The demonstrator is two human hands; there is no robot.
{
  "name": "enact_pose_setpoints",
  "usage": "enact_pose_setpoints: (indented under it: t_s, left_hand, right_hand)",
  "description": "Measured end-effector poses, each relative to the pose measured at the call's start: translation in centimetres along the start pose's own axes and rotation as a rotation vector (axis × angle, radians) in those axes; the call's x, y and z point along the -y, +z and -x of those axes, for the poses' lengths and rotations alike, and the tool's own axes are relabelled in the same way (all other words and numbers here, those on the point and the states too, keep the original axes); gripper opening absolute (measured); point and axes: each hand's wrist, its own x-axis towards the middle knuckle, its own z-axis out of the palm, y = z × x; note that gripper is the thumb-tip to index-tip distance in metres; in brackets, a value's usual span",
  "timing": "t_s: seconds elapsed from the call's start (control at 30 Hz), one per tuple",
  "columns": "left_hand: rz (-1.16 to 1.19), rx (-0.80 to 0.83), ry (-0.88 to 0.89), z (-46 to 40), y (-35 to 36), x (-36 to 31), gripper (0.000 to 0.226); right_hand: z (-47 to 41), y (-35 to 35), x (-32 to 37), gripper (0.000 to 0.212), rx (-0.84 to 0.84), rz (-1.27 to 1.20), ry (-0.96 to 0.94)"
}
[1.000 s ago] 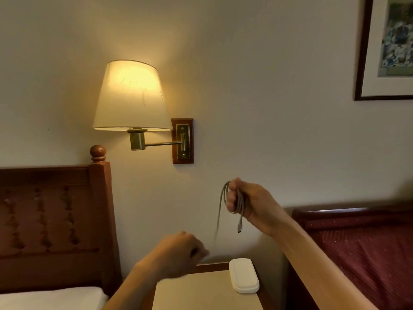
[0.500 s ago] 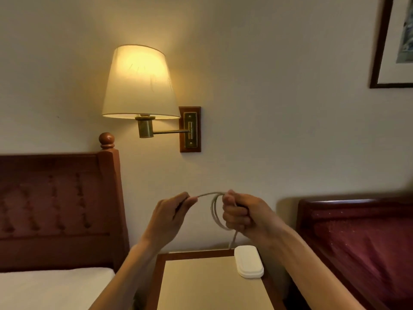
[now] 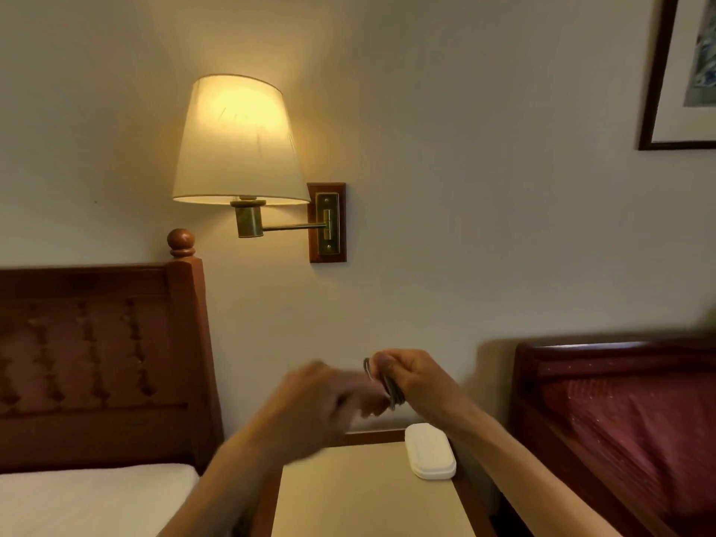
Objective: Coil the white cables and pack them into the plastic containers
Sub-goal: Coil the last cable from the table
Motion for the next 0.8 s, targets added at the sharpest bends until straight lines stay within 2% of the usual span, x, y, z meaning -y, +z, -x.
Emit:
enact_pose_setpoints:
  t_s: [0.07, 0.2, 0.3, 0.43, 0.53, 0.57, 0.63, 0.73, 0.8]
  left_hand:
    - [-0.008, -0.174, 0.040, -0.1, -1.6, 1.2, 0.037]
    - [0.115, -0.144, 0.070, 0.3, -1.0, 3.1, 0.023]
    - [0.076, -0.170, 0.075, 0.8, -0.5, 4.0, 0.020]
    - [-0.065, -0.313, 0.117, 0.4, 1.0, 4.1, 0.019]
    - [-0.031, -0.487, -0.007, -0.1, 1.6, 3.1, 0.020]
    - [0.035, -0.553, -0.083, -0.2, 1.8, 2.7, 0.020]
    - [0.319, -0.622, -0.262, -0.4, 2.0, 1.8, 0.020]
    - [0.876, -0.611, -0.495, -0.9, 2.0, 0.8, 0.018]
    - [1.066, -0.607, -0.571, -1.1, 2.1, 0.4, 0.017]
  right_hand:
    - [0.9, 0.3, 0.1, 0.034, 0.037, 0.097, -0.001]
    - [1.1, -0.6, 1.4, 0.039, 0.014, 0.181, 0.010]
    - [0.8, -1.1, 1.7, 0.043, 0.040, 0.185, 0.086]
    - [0.2, -0.8, 1.7, 0.044, 0.151, -0.036, 0.183]
    - [-0.3, -0.4, 1.4, 0.045, 0.216, -0.312, 0.234]
    - [-0.5, -0.3, 1.3, 0.046, 0.216, -0.392, 0.252]
    - [-0.8, -0.2, 1.2, 0.046, 0.195, -0.521, 0.273]
    - [-1.0, -0.1, 1.1, 0.045, 0.171, -0.624, 0.262]
    - [-1.1, 0.0, 1.1, 0.046, 0.166, -0.657, 0.257]
